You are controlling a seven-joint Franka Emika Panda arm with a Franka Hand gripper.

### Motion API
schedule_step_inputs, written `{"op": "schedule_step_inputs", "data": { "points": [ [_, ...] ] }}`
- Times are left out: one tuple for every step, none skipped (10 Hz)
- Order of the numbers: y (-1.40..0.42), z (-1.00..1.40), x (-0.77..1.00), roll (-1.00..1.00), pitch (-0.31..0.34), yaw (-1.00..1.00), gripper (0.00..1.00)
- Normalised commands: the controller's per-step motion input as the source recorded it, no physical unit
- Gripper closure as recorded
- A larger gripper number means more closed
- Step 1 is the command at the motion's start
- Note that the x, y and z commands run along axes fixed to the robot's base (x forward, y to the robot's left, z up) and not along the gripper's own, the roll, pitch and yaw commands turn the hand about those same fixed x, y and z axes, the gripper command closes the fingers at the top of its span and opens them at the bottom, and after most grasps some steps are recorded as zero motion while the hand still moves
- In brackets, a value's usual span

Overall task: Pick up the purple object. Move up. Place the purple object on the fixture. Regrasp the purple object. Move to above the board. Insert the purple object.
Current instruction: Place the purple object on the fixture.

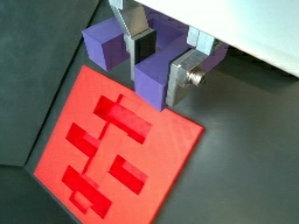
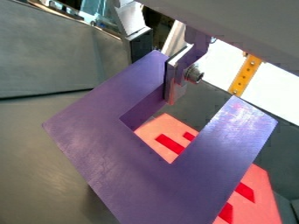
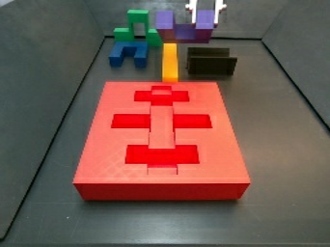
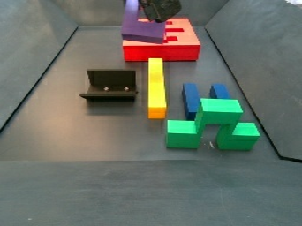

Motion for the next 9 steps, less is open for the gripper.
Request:
{"op": "schedule_step_inputs", "data": {
  "points": [
    [0.23,0.01,1.00,0.00,0.049,0.00,1.00],
    [0.24,0.00,1.00,0.00,0.026,0.03,1.00],
    [0.22,0.00,1.00,0.13,0.051,0.11,1.00],
    [0.19,0.00,1.00,0.17,0.126,0.18,1.00],
    [0.22,-0.01,1.00,0.20,0.146,0.16,1.00],
    [0.28,-0.06,1.00,0.27,0.151,0.09,1.00],
    [0.24,-0.14,1.00,0.45,0.177,0.00,1.00],
    [0.32,-0.20,1.00,0.33,0.183,0.00,1.00],
    [0.32,-0.24,0.98,0.24,0.071,0.00,1.00]
  ]
}}
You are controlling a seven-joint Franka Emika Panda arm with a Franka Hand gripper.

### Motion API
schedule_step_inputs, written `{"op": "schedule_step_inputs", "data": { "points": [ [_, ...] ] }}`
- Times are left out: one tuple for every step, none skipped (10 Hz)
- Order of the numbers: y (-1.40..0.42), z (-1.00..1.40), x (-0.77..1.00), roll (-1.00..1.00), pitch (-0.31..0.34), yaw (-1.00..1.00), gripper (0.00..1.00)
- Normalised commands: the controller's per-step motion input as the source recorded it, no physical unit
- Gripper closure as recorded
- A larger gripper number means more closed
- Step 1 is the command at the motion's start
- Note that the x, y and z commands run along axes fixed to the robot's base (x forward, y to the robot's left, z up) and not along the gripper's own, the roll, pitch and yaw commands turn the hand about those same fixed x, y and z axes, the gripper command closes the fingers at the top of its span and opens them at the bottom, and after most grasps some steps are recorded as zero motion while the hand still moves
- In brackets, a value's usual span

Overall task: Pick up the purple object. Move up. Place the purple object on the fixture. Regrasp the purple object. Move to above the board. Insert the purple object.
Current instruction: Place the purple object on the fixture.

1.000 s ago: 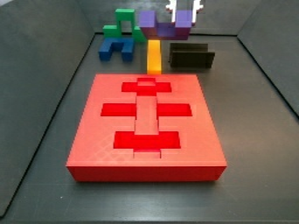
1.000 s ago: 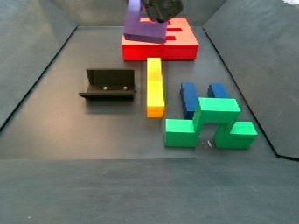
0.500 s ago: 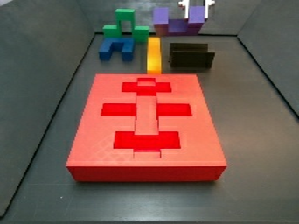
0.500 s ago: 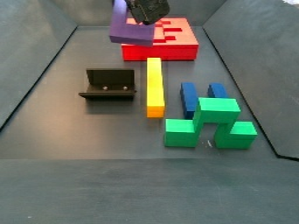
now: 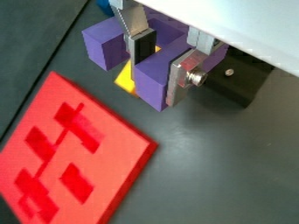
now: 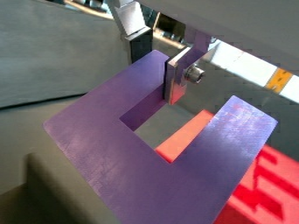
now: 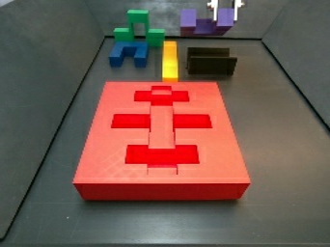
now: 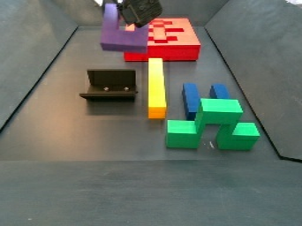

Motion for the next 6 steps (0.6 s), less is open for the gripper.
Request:
{"op": "schedule_step_inputs", "data": {
  "points": [
    [0.18,-0.28,0.42,0.09,-0.017,0.01,1.00],
    [0.00,0.00,0.00,-0.01,0.000,0.00,1.00],
    [-0.01,0.00,0.12,0.02,0.000,0.00,1.00],
    [0.03,-0.22,0.85,0.06,0.000,0.00,1.00],
    [0.19,-0.43,0.96,0.17,0.000,0.00,1.00],
    [0.29,-0.48,0.59,0.15,-0.020,0.03,1.00]
  ]
}}
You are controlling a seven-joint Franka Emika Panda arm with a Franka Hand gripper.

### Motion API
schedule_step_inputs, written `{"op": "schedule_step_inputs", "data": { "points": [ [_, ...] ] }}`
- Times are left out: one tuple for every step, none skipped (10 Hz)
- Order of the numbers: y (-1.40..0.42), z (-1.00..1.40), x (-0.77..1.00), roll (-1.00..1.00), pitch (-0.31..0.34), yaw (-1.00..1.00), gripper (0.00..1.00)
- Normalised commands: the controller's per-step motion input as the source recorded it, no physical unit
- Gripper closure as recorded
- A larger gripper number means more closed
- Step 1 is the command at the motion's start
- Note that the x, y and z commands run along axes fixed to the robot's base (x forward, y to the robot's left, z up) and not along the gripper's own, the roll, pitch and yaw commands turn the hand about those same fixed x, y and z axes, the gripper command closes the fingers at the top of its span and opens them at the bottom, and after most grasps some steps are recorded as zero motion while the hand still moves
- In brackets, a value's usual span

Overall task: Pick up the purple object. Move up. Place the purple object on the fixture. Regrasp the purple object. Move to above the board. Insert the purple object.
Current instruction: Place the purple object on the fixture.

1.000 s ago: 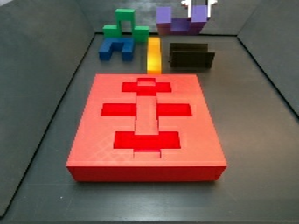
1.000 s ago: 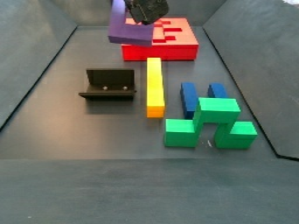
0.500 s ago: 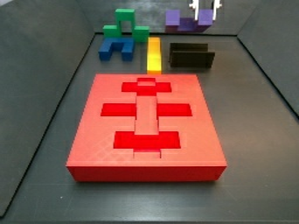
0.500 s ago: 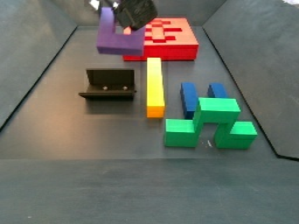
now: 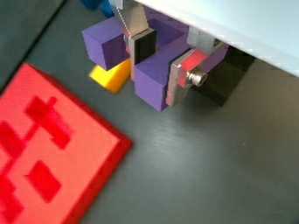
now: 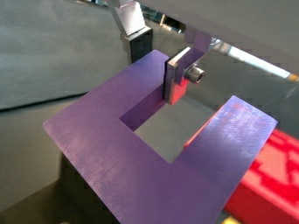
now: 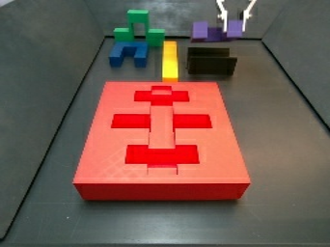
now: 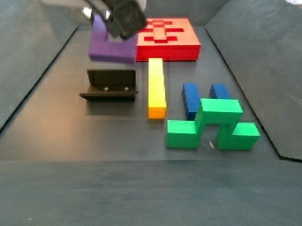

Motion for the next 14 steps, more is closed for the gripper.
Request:
{"op": "schedule_step_inputs", "data": {
  "points": [
    [0.21,-0.45,0.25,-0.01,-0.086,0.00,1.00],
    [0.39,-0.22,0.18,-0.24,0.000,0.00,1.00],
    [0.46,-0.11,0.27,-0.57,0.000,0.00,1.00],
    [0.51,-0.05,0.37,-1.00,0.000,0.00,1.00],
    [0.48,-0.05,0.31,-1.00,-0.006,0.00,1.00],
    [0.24,-0.09,0.15,-0.69,-0.026,0.00,1.00],
    [0.00,-0.17,0.05,-0.18,0.000,0.00,1.00],
    [0.00,-0.27,0.09,-0.06,0.000,0.00,1.00],
    [0.00,-0.23,0.13,0.00,0.006,0.00,1.00],
    [0.00,-0.20,0.06,0.00,0.023,-0.05,1.00],
    [0.04,-0.07,0.00,0.00,0.020,-0.09,1.00],
    [0.00,-0.20,-0.03,0.03,0.000,-0.09,1.00],
    [0.00,-0.14,0.00,0.00,0.000,-0.07,1.00],
    [0.00,-0.19,0.00,0.00,-0.023,-0.06,1.00]
  ]
}}
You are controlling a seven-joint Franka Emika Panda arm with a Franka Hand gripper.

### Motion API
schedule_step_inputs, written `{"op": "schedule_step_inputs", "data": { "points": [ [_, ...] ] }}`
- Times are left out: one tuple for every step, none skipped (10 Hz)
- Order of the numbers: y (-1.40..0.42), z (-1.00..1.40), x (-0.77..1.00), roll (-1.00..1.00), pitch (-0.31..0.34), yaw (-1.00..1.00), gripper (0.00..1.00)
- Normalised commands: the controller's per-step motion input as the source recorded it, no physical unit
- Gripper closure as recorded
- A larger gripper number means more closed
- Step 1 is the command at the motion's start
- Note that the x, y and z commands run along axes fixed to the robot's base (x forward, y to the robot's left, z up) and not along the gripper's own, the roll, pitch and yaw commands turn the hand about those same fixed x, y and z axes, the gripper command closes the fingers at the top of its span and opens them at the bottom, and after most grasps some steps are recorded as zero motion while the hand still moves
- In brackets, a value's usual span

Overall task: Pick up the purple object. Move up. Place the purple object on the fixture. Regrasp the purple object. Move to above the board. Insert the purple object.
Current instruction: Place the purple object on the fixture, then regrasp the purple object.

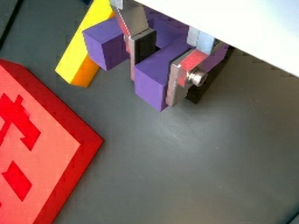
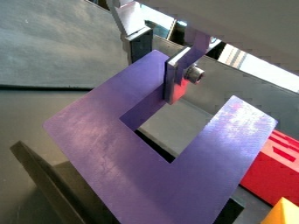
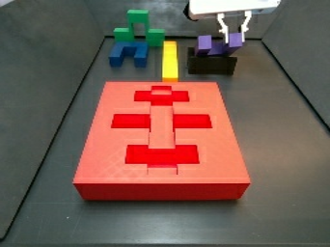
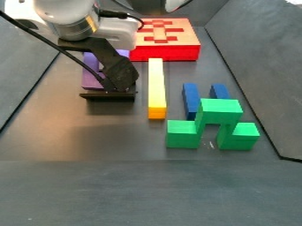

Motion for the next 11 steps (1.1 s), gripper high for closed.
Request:
{"op": "schedule_step_inputs", "data": {
  "points": [
    [0.00,-0.21,0.00,0.01,-0.034,-0.07,1.00],
    [0.00,-0.25,0.00,0.06,-0.057,-0.06,1.00],
    [0.05,-0.13,0.00,0.00,0.000,-0.05,1.00],
    [0.04,0.00,0.00,0.00,0.000,-0.04,1.00],
    [0.00,0.00,0.00,0.00,0.000,0.00,1.00],
    [0.00,0.00,0.00,0.00,0.000,0.00,0.00],
    [0.00,0.04,0.31,0.37,0.183,0.00,0.00],
    [0.00,0.09,0.26,0.41,0.157,0.00,0.00],
    [-0.04,0.21,0.31,0.43,0.149,0.05,0.00],
    [0.00,0.19,0.16,0.51,0.117,0.03,0.00],
    [0.00,0.12,0.00,0.62,0.051,0.00,0.00]
  ]
}}
